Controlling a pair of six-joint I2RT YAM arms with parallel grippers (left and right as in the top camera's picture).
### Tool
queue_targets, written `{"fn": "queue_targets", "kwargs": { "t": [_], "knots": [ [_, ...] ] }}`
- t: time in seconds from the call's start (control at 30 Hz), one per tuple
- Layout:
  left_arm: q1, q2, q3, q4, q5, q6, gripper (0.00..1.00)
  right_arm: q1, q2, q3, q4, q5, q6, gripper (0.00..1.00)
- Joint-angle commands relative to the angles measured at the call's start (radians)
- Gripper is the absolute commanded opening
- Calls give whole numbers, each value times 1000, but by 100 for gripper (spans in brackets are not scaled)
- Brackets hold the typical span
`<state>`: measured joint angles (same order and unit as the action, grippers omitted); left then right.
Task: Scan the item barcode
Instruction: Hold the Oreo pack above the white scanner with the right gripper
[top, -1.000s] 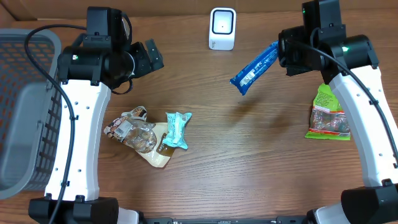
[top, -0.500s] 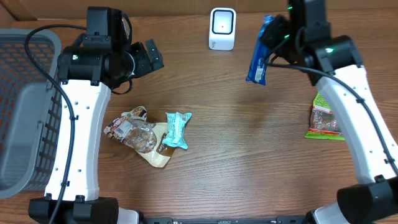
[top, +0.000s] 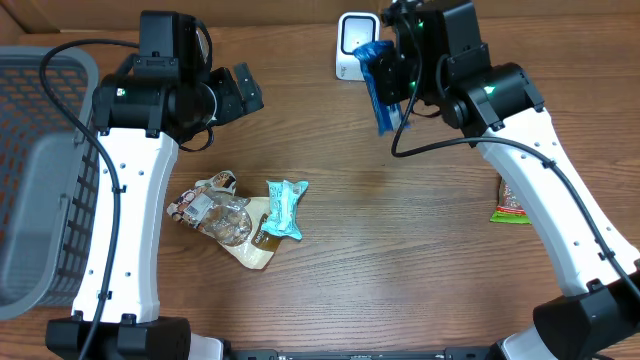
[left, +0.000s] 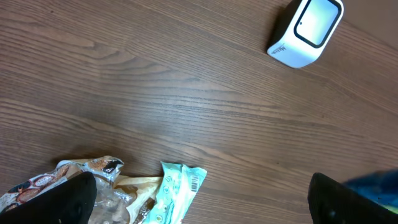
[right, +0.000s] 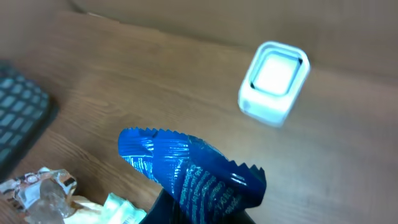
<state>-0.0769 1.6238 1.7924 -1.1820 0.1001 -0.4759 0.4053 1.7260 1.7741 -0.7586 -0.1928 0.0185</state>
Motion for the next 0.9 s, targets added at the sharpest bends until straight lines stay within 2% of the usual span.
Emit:
{"fn": "queue_targets", "kwargs": {
  "t": [0.0,0.13,0.27,0.33,0.57,0.87],
  "knots": [
    [-2,9,3,4,-6,-3,100,-14,16,18,87,-175,-122,4],
    [-2,9,3,4,-6,-3,100,-59,89,18,301,-415,-119,4],
    [-3,9,3,4,-6,-3,100,-94,188,18,627,-569,-42,4],
    [-3,9,3,4,-6,-3,100,-101,245,18,793,-572,29,4],
    [-2,9,3,4,-6,-3,100,-121,420,18,1253,-568,39,4],
    [-2,9,3,4,-6,-3,100,-162,558,19,1530,-541,89,4]
  ]
}}
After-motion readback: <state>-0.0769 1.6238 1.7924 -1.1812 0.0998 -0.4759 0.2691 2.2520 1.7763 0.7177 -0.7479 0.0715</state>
